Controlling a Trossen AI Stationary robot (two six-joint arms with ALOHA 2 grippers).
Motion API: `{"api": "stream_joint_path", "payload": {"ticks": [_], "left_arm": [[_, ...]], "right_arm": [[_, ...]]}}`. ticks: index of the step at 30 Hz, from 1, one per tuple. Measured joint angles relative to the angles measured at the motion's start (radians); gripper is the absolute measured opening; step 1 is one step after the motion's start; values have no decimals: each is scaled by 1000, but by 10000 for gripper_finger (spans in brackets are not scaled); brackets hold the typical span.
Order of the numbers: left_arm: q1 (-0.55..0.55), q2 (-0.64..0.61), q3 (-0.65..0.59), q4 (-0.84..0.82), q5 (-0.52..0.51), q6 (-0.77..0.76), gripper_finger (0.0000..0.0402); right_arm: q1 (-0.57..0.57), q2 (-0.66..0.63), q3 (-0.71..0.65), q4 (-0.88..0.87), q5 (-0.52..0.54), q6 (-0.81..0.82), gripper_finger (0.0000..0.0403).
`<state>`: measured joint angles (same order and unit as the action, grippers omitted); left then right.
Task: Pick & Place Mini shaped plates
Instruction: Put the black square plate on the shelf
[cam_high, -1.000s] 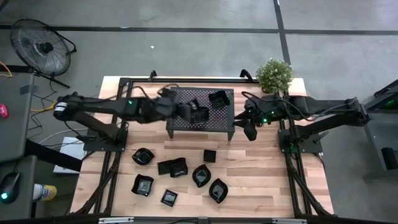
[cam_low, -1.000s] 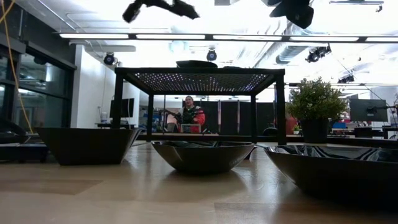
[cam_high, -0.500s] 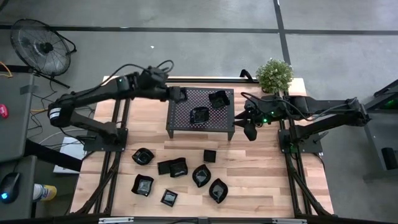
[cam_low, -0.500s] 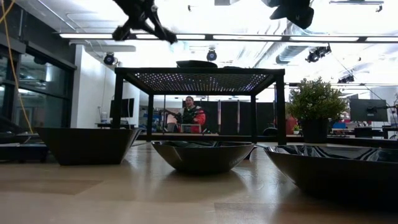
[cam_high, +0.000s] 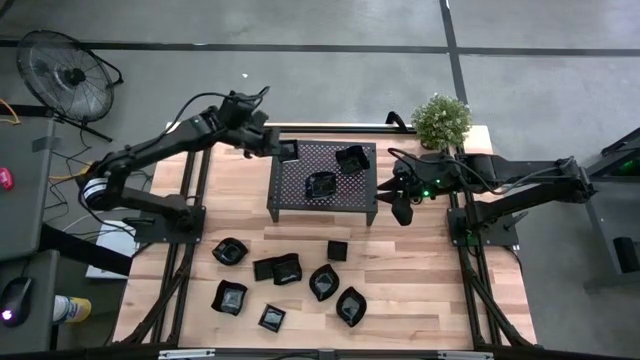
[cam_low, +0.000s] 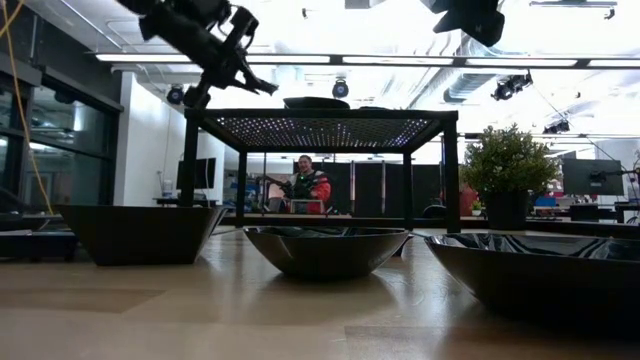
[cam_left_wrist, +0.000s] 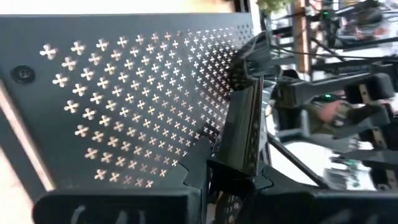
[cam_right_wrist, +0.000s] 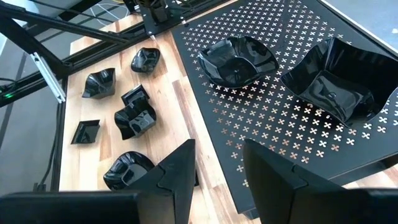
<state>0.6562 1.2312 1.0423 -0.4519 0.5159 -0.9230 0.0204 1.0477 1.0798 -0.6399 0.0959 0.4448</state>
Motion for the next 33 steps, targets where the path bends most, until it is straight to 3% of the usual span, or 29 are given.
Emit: {"api": "stream_joint_path", "payload": {"ticks": [6,17,27,33], "left_arm": [[53,0,-79,57,102,-24,37],[79,15,-95,61,122,-11,41],[76,47,-95,60,121,-6,122],[67,65,-95,54,102,3,136]], "right_arm": [[0,0,0,0,2,3,130],[0,0,0,0,6,22,130],[0,0,0,0,7,26,130],[0,0,-1,-4,7,30,130]]}}
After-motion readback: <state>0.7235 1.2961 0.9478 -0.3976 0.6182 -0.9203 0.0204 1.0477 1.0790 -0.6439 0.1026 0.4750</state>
